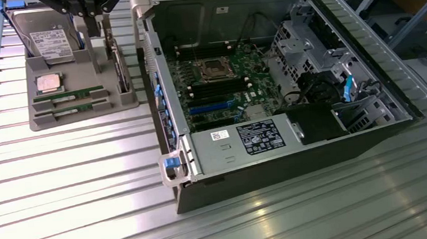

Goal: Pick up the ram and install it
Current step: 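Reach for the ram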

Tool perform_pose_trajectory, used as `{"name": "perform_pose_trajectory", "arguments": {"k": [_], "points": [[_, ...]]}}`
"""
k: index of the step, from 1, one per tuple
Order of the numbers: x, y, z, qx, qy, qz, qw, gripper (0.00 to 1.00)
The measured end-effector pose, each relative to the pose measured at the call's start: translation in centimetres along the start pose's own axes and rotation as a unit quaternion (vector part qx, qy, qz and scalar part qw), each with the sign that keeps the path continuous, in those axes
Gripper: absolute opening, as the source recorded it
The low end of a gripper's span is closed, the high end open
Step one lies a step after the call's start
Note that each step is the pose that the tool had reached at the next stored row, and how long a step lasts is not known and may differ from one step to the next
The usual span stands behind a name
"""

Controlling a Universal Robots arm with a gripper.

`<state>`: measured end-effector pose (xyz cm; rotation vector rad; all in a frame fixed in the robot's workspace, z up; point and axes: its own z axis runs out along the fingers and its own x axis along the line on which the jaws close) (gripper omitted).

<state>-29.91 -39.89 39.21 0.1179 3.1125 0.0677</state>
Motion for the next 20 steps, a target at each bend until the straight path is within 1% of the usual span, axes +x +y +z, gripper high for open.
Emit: {"name": "perform_pose_trajectory", "arguments": {"k": [11,20], "points": [[1.1,-0.08,-0.03,0.0,0.0,0.0,1.0,0.11],[2.5,-0.19,-0.06,0.0,0.0,0.0,1.0,0.11]]}}
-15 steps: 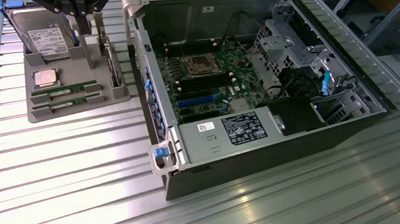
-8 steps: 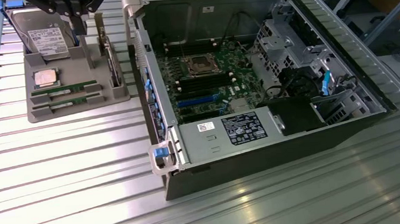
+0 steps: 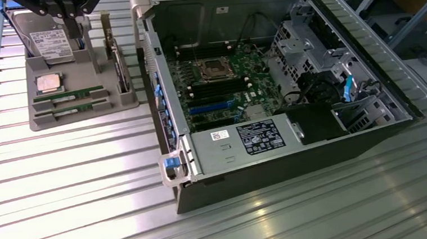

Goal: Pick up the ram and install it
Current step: 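Reach for the ram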

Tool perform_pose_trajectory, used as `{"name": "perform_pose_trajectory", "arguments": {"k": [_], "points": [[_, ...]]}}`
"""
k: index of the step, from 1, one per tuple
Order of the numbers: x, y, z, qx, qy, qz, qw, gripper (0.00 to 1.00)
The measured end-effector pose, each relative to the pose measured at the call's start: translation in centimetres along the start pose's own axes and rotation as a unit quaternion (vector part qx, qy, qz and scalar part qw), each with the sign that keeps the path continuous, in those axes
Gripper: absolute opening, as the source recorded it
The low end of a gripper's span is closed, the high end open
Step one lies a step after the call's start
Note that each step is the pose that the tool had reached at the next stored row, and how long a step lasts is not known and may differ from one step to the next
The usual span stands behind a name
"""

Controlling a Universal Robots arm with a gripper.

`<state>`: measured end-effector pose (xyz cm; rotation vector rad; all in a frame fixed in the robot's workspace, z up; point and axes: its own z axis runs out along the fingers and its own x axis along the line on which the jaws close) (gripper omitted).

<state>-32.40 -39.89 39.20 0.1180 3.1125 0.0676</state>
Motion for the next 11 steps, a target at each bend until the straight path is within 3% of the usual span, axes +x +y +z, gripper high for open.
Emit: {"name": "perform_pose_trajectory", "arguments": {"k": [11], "points": [[1.4,-0.1,-0.04,0.0,0.0,0.0,1.0,0.11]]}}
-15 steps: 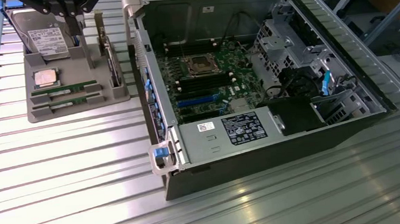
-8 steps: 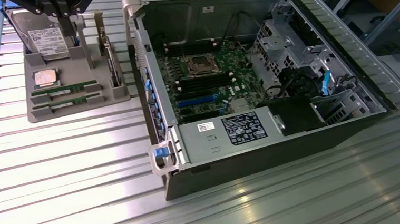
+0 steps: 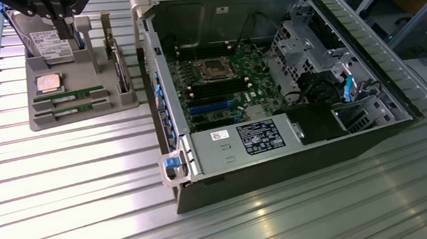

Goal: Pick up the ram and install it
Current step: 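Reach for the ram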

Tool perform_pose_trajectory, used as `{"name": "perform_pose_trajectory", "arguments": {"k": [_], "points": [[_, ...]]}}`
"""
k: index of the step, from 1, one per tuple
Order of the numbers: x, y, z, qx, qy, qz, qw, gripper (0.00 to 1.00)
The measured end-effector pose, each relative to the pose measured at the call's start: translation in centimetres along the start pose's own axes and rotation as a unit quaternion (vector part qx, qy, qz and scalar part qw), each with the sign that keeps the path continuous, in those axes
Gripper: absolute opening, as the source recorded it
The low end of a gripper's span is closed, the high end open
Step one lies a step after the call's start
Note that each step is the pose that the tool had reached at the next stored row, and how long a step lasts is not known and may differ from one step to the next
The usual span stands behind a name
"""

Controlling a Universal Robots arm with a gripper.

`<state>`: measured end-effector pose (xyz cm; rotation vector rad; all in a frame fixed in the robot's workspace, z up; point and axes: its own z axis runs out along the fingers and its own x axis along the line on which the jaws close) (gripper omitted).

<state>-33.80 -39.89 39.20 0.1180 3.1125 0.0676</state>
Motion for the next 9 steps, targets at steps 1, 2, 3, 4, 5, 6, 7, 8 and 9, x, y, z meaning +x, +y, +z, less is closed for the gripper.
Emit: {"name": "perform_pose_trajectory", "arguments": {"k": [1,2,3,4,5,6,7,8,9], "points": [[0.01,0.0,0.0,0.0,0.0,0.0,1.0,0.11],[0.02,0.0,0.0,0.0,0.0,0.0,1.0,0.11],[0.02,0.0,0.0,0.0,0.0,0.0,1.0,0.11],[0.02,0.0,0.0,0.0,0.0,0.0,1.0,0.11],[0.02,0.0,0.0,0.0,0.0,0.0,1.0,0.11],[0.02,0.0,0.0,0.0,0.0,0.0,1.0,0.11],[0.02,0.0,0.0,0.0,0.0,0.0,1.0,0.11],[0.02,0.0,0.0,0.0,0.0,0.0,1.0,0.11],[0.02,0.0,0.0,0.0,0.0,0.0,1.0,0.11]]}}
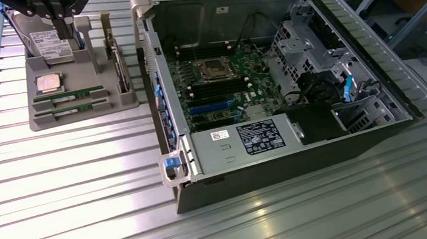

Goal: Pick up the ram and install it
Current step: 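Reach for the ram, then pick up the ram and move it above insertion slot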

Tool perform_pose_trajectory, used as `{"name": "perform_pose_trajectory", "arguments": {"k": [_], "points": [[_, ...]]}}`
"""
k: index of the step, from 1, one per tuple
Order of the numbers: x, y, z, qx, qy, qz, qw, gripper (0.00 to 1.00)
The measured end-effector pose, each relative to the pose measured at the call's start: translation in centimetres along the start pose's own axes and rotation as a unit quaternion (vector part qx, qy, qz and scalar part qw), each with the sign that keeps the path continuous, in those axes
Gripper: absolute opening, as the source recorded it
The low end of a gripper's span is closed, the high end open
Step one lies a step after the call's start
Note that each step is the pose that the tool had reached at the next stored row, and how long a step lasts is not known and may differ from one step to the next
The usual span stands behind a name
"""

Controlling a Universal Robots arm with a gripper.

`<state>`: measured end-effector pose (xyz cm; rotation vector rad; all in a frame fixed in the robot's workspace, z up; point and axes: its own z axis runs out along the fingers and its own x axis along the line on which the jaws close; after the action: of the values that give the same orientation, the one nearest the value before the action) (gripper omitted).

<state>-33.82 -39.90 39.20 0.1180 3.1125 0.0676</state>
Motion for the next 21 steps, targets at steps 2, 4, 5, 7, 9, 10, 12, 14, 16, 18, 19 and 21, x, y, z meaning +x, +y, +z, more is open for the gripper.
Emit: {"name": "perform_pose_trajectory", "arguments": {"k": [2,4,5,7,9,10,12,14,16,18,19,21], "points": [[0.0,0.0,0.0,0.0,0.0,0.0,1.0,0.11],[0.0,0.0,0.0,0.0,0.0,0.0,1.0,0.11],[0.0,0.0,0.0,0.0,0.0,0.0,1.0,0.11],[0.0,0.0,0.0,-0.0001,0.0002,-0.003,1.0,0.11],[0.0,0.0,0.0,-0.0004,0.0007,-0.016,0.9999,0.11],[0.0,0.0,0.0,-0.0006,0.0011,-0.025,0.9997,0.11],[0.0,0.0,0.0,-0.0008,0.0014,-0.032,0.9995,0.11],[0.0,0.0,0.0,-0.0009,0.0017,-0.038,0.9993,0.11],[0.0,0.0,0.0,-0.0011,0.002,-0.046,0.999,0.11],[0.0,0.0,0.0,-0.0014,0.0025,-0.055,0.9985,0.11],[0.0,0.0,0.0,-0.0015,0.0027,-0.061,0.9982,0.11],[0.01,0.0,0.0,-0.0018,0.0033,-0.074,0.9973,0.11]]}}
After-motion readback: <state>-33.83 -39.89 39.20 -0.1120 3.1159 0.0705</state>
